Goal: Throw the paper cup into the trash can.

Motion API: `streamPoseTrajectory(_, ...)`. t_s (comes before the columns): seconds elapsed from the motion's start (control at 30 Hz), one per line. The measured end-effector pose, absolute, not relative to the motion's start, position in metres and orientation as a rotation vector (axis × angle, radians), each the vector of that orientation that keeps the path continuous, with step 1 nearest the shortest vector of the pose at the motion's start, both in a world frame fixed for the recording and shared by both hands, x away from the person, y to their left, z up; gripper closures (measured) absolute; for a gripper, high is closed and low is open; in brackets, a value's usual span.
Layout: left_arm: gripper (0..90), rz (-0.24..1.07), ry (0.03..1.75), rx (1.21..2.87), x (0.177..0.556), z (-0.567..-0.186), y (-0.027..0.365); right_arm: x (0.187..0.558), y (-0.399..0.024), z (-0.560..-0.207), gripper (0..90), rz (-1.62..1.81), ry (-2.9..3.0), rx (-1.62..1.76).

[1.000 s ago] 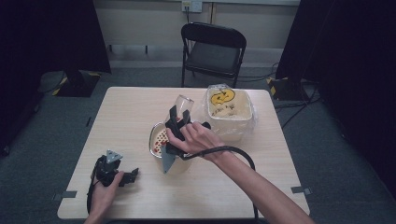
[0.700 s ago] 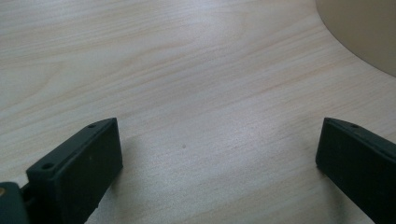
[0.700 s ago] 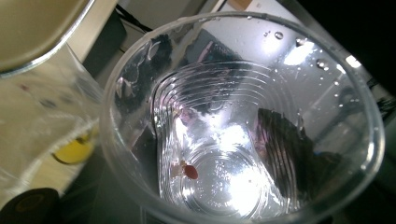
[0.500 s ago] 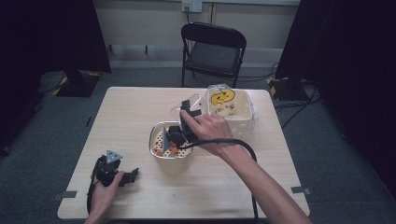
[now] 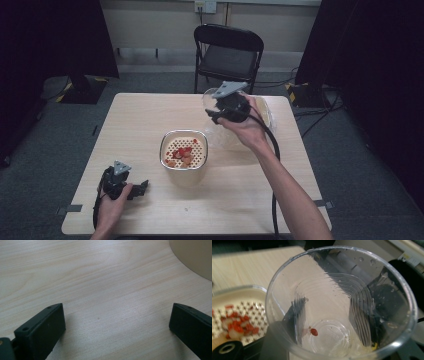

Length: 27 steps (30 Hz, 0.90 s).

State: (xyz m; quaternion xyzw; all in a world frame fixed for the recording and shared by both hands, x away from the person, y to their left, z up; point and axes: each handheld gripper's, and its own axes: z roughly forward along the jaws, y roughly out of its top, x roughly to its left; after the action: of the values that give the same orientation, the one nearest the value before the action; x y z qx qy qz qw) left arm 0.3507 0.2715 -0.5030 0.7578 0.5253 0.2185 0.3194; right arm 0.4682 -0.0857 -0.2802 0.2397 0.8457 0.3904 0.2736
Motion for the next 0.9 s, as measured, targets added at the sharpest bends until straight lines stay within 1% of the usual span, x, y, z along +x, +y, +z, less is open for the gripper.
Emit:
streamPoseTrajectory(0.07,0.0,0.575,1.381,1.992,0.351,-0.503,0.272,0.476,-0.100,-0.276,47.4,1.167,2.259,0.756)
streamPoseTrajectory(0.1,0.0,0.575,1.381,1.992,0.351,-0.503,0.272,0.485,-0.115,-0.273,47.1,1.241,2.229,0.845)
streamPoseTrajectory(0.17,0.0,0.575,1.381,1.992,0.351,-0.503,0.272,0.489,-0.120,-0.273,46.8,1.252,2.218,0.873)
streamPoseTrajectory(0.23,0.0,0.574,1.381,1.992,0.351,-0.503,0.272,0.502,-0.137,-0.273,45.6,1.243,2.180,0.970)
streamPoseTrajectory(0.3,0.0,0.574,1.381,1.992,0.351,-0.503,0.272,0.505,-0.139,-0.273,44.7,1.228,2.174,0.982)
streamPoseTrajectory(0.37,0.0,0.574,1.381,1.991,0.351,-0.503,0.272,0.513,-0.147,-0.275,38.8,1.198,2.150,1.036)
streamPoseTrajectory(0.43,0.0,0.574,1.381,1.992,0.351,-0.503,0.272,0.519,-0.152,-0.277,37.8,1.188,2.140,1.074)
streamPoseTrajectory(0.5,0.0,0.574,1.381,1.991,0.351,-0.503,0.272,0.525,-0.155,-0.279,32.2,1.147,2.121,1.091)
streamPoseTrajectory(0.53,0.0,0.574,1.381,1.992,0.351,-0.503,0.272,0.527,-0.156,-0.281,31.2,1.137,2.118,1.097)
streamPoseTrajectory(0.57,0.0,0.574,1.381,1.992,0.351,-0.503,0.272,0.532,-0.158,-0.285,26.5,1.139,2.108,1.113)
streamPoseTrajectory(0.6,0.0,0.575,1.381,1.992,0.351,-0.503,0.272,0.532,-0.158,-0.285,26.5,1.139,2.108,1.113)
streamPoseTrajectory(0.7,0.0,0.574,1.381,1.992,0.351,-0.503,0.272,0.536,-0.159,-0.290,17.2,1.142,2.094,1.146)
streamPoseTrajectory(0.73,0.0,0.575,1.381,1.992,0.351,-0.503,0.272,0.538,-0.159,-0.291,15.7,1.122,2.093,1.153)
streamPoseTrajectory(0.87,0.0,0.574,1.381,1.991,0.351,-0.503,0.272,0.538,-0.166,-0.292,15.7,1.143,2.064,1.180)
streamPoseTrajectory(0.9,0.0,0.574,1.381,1.992,0.351,-0.503,0.272,0.535,-0.170,-0.291,17.0,1.158,2.050,1.188)
